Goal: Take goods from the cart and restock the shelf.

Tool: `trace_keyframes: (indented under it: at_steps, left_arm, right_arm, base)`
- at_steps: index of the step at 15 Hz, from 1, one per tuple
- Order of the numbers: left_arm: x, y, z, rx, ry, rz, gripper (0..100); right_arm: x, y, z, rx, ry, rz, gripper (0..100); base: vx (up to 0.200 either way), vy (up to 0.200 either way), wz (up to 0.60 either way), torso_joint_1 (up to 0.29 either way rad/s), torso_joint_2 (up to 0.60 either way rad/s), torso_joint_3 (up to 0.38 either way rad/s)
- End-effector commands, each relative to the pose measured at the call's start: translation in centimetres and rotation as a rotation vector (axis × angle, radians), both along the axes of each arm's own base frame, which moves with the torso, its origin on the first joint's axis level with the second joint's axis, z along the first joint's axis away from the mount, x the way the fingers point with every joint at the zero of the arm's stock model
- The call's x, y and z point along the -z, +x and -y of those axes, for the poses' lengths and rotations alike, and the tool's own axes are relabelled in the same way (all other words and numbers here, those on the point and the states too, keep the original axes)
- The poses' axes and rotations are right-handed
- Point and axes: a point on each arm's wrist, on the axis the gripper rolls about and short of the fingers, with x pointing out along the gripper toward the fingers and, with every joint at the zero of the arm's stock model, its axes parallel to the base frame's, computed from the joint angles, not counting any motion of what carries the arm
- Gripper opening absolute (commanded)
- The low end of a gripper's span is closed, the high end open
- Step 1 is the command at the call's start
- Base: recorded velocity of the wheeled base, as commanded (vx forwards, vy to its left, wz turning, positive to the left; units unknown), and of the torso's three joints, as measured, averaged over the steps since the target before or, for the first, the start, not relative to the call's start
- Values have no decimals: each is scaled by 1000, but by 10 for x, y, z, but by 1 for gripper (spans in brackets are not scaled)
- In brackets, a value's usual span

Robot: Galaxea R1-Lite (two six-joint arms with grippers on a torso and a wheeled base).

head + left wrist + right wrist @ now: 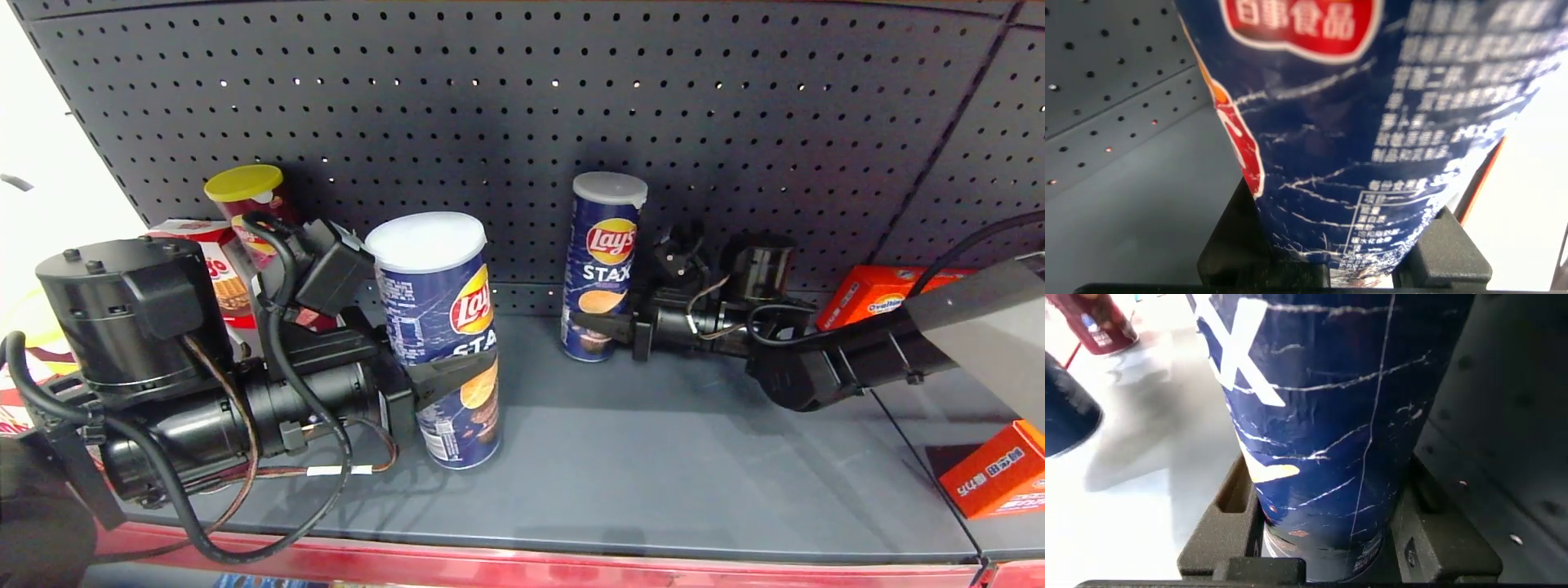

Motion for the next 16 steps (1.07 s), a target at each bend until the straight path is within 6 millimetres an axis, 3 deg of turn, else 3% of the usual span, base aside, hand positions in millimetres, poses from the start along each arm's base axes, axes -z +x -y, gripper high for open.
trace_keyframes:
  at_steps: [1,5,8,9,12,16]
  left_arm:
    - [1,-1,-2,-4,2,-4,0]
    - [4,-2,-2,-4,8,-14,0]
    - [3,-2,-3,-4,6,-10,0]
    - [2,-3,-3,-6,3,-5,0]
    - [1,-4,-4,-6,1,-2,0]
    - [0,-4,-4,-6,1,-1,0]
  right_arm:
    - [-34,-30,8,16,22,51,0]
    - [-47,-80,12,88,40,78,0]
    - [-40,-124,12,69,26,48,0]
    - [-31,-143,12,62,14,24,0]
    - [-2,-177,14,59,-6,-15,0]
    - [21,-193,14,52,-16,-49,0]
  base:
    - [0,0,0,0,0,0]
    - [0,0,0,0,0,0]
    - [0,0,0,0,0,0]
    - [0,0,0,0,0,0]
    - [0,0,0,0,0,0]
    - [0,0,0,0,0,0]
